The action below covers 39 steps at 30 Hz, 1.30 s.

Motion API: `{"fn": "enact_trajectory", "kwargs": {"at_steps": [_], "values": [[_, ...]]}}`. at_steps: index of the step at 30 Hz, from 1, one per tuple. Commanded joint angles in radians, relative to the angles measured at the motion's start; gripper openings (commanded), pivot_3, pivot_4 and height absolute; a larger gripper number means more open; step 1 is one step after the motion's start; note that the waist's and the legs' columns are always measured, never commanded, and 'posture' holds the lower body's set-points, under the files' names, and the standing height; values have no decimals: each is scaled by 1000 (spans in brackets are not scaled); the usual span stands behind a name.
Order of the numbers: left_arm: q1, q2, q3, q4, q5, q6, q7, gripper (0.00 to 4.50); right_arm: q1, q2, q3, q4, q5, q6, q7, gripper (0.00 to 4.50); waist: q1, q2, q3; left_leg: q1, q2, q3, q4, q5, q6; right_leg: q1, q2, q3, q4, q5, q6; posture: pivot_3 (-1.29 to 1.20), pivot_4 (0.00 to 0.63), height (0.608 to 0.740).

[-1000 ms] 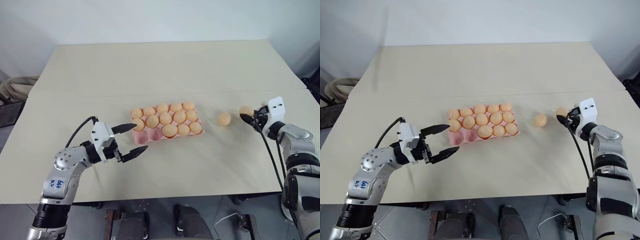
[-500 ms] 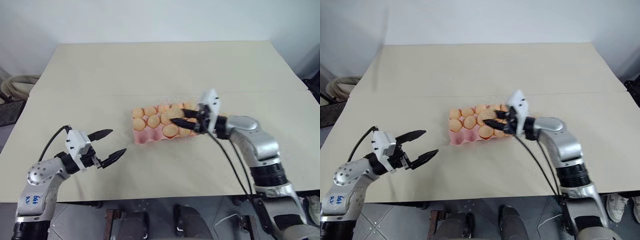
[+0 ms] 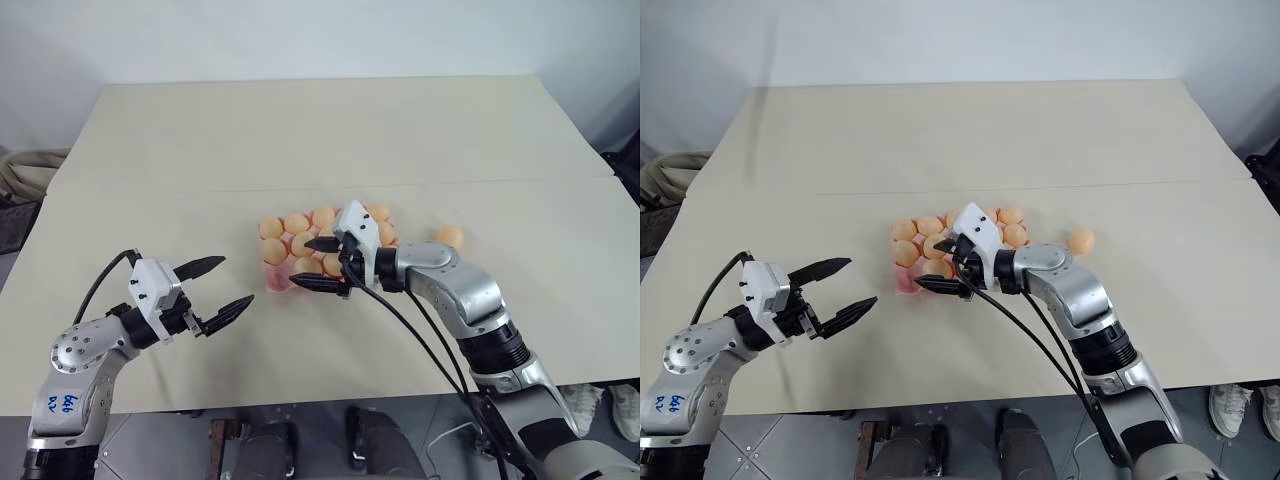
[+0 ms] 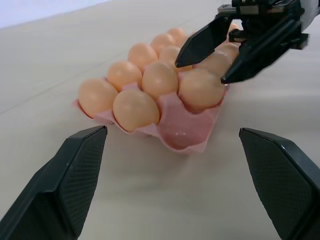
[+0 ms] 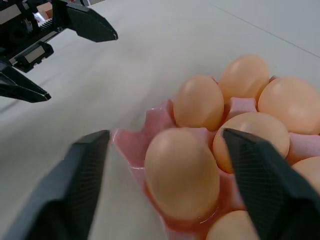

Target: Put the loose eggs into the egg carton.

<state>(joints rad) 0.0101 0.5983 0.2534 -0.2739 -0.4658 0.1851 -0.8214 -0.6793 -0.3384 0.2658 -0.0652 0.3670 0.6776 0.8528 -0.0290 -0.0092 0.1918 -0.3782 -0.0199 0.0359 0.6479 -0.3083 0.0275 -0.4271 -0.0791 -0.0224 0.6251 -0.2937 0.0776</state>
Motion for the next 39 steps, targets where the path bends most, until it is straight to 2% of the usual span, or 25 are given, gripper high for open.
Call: {"fn": "enact_trajectory", "kwargs": {"at_steps": [1, 7, 11, 15, 19, 22, 30, 35, 39], "values": [[-17, -3, -9, -34, -17, 3, 3, 4500, 13, -37, -74, -92, 52, -27, 40, 4460, 1, 0, 0, 0, 0, 0, 0, 0, 0, 0, 0, 0, 0, 0, 0, 0, 150, 740], [-75, -13, -66, -16, -14, 13, -11, 4500, 191, -173, -259, -168, 84, -95, 50, 4460, 20, -2, -1, 0, 0, 0, 1, -2, 5, 2, 0, 0, -3, 0, 0, 0, 150, 740], [-138, -21, -129, 26, -1, 16, -45, 4500, 396, -266, -415, -196, 49, -209, 28, 4460, 28, -2, -1, 0, 0, 1, 1, -2, 4, 2, 0, 0, -4, 0, 1, 0, 150, 740], [-200, -30, -170, 79, -1, 13, -88, 4500, 575, -279, -583, -169, 60, -339, 17, 4460, 27, -2, -1, 0, 0, 1, 1, -2, 4, 2, 1, 0, -3, 0, 1, 0, 150, 740], [-263, -39, -203, 146, 19, -19, -123, 4500, 741, -279, -683, -138, 38, -457, 18, 4460, 26, -2, -1, 2, 0, 4, 1, 0, 5, 5, 1, 1, -3, 0, 1, 0, 150, 740], [-297, -45, -217, 187, 31, -41, -144, 4500, 789, -253, -724, -137, 46, -480, -31, 4460, 22, -2, -1, 10, 1, 4, 1, 1, 5, 12, 1, 1, -3, 0, 1, 0, 150, 740], [-324, -42, -219, 221, 20, -39, -177, 4500, 767, -249, -701, -162, 50, -446, -118, 4460, 24, -2, -1, 12, 1, 4, 2, 3, 3, 14, 1, 2, -3, 3, -2, 0, 150, 740], [-295, -40, -199, 198, 27, -50, -157, 4500, 598, -272, -603, -129, 40, -303, -166, 4460, 21, -2, -1, 10, 1, 4, 2, 4, 5, 12, 0, 2, -4, 3, -2, 0, 150, 740], [-258, -33, -179, 158, 16, -40, -139, 4500, 423, -273, -526, -6, -1, -222, -205, 4460, 22, -2, -1, 9, 2, 3, 2, 4, 5, 11, 0, 2, -4, 3, -2, 0, 150, 740]]}}
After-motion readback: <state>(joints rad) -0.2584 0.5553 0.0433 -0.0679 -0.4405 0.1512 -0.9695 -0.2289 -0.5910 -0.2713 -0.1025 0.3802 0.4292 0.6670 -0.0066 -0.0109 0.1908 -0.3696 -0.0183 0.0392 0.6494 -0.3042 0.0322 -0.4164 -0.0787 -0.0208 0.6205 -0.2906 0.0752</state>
